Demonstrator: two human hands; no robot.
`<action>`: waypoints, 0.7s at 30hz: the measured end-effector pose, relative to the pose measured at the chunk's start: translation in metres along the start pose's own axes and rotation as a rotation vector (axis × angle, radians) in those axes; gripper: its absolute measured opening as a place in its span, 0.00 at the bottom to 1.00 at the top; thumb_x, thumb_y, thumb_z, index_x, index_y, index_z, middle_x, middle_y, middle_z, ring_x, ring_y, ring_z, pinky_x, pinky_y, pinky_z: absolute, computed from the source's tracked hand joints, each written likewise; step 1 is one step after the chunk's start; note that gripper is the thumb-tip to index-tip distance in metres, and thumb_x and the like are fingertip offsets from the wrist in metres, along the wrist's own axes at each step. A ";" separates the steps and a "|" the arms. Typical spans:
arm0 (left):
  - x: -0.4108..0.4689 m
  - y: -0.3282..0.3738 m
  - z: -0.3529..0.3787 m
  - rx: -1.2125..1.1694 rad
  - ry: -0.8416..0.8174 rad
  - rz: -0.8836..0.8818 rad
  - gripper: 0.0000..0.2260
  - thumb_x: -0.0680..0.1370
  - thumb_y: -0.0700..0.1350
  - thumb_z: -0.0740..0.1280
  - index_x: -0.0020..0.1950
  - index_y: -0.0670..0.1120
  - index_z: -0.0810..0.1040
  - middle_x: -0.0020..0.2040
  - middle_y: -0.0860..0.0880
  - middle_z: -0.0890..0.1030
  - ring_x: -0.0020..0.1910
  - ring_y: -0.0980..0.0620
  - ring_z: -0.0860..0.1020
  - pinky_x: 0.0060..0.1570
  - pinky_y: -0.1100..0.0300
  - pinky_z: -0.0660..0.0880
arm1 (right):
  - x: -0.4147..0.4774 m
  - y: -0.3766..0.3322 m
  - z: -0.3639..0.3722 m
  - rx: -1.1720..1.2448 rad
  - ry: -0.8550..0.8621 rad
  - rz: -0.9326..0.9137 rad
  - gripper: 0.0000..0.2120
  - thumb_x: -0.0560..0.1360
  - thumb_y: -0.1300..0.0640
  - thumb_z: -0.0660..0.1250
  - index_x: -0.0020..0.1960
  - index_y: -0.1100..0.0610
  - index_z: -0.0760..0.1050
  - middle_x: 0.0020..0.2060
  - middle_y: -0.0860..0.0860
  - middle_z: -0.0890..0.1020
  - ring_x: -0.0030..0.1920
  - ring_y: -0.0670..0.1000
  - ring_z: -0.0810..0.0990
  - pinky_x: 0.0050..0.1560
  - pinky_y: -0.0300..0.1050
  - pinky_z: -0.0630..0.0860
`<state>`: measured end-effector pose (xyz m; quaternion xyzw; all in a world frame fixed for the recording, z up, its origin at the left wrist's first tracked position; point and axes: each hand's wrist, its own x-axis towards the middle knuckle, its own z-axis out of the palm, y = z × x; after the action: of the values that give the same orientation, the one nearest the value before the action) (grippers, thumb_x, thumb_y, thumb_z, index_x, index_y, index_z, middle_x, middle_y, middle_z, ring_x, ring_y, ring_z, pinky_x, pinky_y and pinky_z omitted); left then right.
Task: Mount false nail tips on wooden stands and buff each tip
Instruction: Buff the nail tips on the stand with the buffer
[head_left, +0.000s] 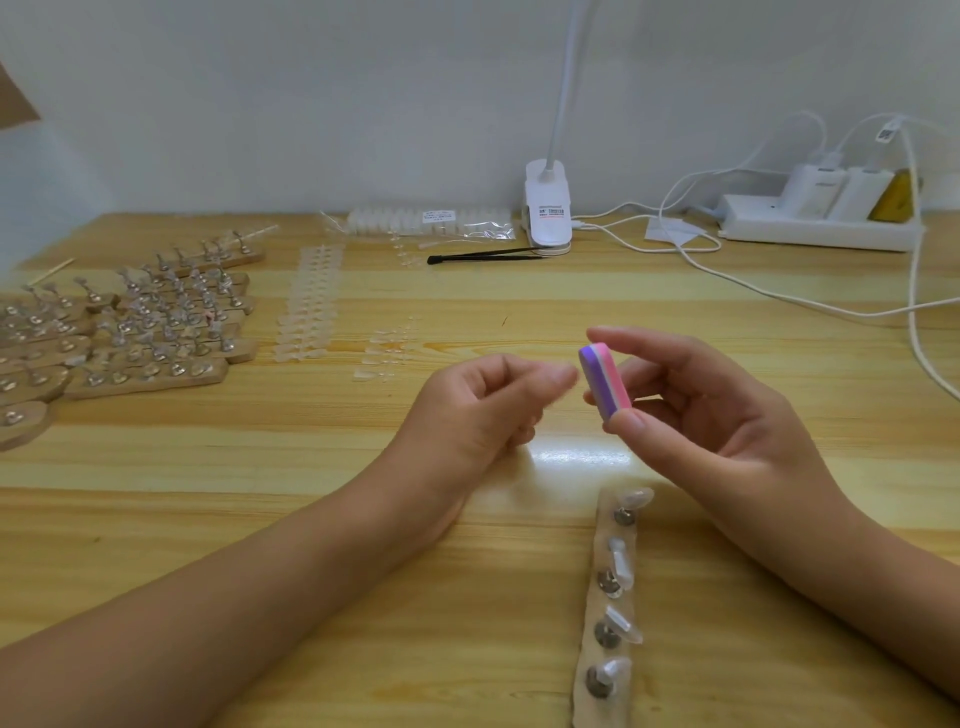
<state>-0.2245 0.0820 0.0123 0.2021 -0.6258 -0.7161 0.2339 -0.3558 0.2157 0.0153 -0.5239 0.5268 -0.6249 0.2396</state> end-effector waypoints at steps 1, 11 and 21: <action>-0.002 -0.001 0.002 0.057 -0.040 0.032 0.04 0.68 0.49 0.74 0.38 0.50 0.83 0.30 0.58 0.77 0.31 0.61 0.73 0.37 0.67 0.71 | 0.000 0.000 0.000 0.005 0.003 -0.005 0.22 0.72 0.57 0.68 0.65 0.55 0.74 0.44 0.54 0.80 0.47 0.50 0.80 0.54 0.41 0.78; -0.004 0.001 0.003 0.065 -0.023 0.032 0.04 0.69 0.50 0.73 0.39 0.50 0.83 0.30 0.58 0.76 0.31 0.61 0.73 0.38 0.66 0.70 | 0.000 0.001 -0.001 -0.027 0.007 -0.015 0.21 0.71 0.56 0.69 0.64 0.55 0.75 0.43 0.50 0.79 0.47 0.47 0.79 0.52 0.37 0.75; -0.008 0.001 0.005 0.116 -0.095 0.073 0.04 0.70 0.47 0.73 0.41 0.48 0.82 0.32 0.58 0.80 0.32 0.64 0.76 0.37 0.72 0.71 | 0.001 0.001 -0.002 -0.035 0.002 -0.017 0.20 0.72 0.57 0.69 0.63 0.54 0.75 0.41 0.46 0.79 0.44 0.44 0.78 0.49 0.34 0.74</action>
<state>-0.2211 0.0910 0.0138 0.1581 -0.6835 -0.6785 0.2177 -0.3581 0.2153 0.0146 -0.5319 0.5334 -0.6182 0.2243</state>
